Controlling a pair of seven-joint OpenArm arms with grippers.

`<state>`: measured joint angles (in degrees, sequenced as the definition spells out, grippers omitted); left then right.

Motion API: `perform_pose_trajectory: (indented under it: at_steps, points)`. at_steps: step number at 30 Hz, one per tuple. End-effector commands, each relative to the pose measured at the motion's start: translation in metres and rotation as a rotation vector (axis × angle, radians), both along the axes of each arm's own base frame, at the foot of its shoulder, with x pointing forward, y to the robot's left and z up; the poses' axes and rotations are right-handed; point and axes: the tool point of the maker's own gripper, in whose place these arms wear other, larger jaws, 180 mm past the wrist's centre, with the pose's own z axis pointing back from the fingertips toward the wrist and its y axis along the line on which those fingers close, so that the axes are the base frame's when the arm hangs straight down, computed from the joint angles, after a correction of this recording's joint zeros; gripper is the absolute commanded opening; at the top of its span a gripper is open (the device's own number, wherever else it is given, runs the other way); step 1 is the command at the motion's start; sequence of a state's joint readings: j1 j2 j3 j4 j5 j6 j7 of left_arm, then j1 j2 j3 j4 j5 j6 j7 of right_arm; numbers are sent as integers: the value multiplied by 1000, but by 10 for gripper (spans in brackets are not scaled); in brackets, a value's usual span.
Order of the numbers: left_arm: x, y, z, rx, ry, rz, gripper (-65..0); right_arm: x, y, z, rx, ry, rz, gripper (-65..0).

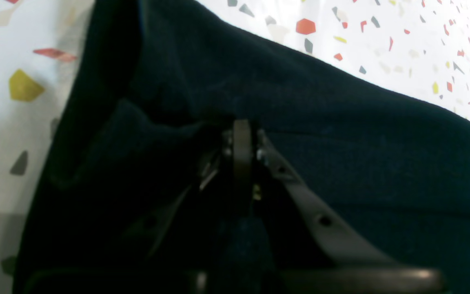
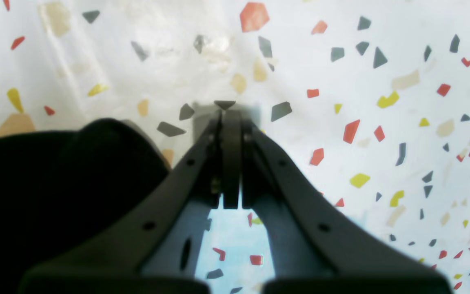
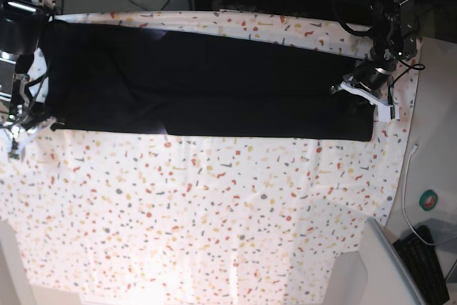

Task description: Layout the t-shirt on the table in an organized manner, then fold the t-shirt properly

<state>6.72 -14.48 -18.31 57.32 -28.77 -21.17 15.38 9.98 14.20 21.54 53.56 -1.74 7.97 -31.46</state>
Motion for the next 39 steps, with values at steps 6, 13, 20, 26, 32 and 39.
perform_pose_trajectory:
  at_steps: [6,13,20,26,32,39]
  points:
    - [-41,12,-29,73,206,-17,-650,25,17,65,-49,-160,33,-650]
    - [-41,13,-29,74,206,-18,-650,27,78,68,-8,-164,146,-650]
    - [-41,13,-29,73,207,-16,-650,20,68,26,19,-76,122,-650]
    - [-43,13,-31,74,213,-16,-650,4,38,11,12,-53,54,-650]
    - [-43,13,-31,74,213,-16,-650,-4,0,13,-40,-38,27,-650]
    - [-43,13,-31,74,213,-16,-650,-5,-24,23,-87,-38,23,-650]
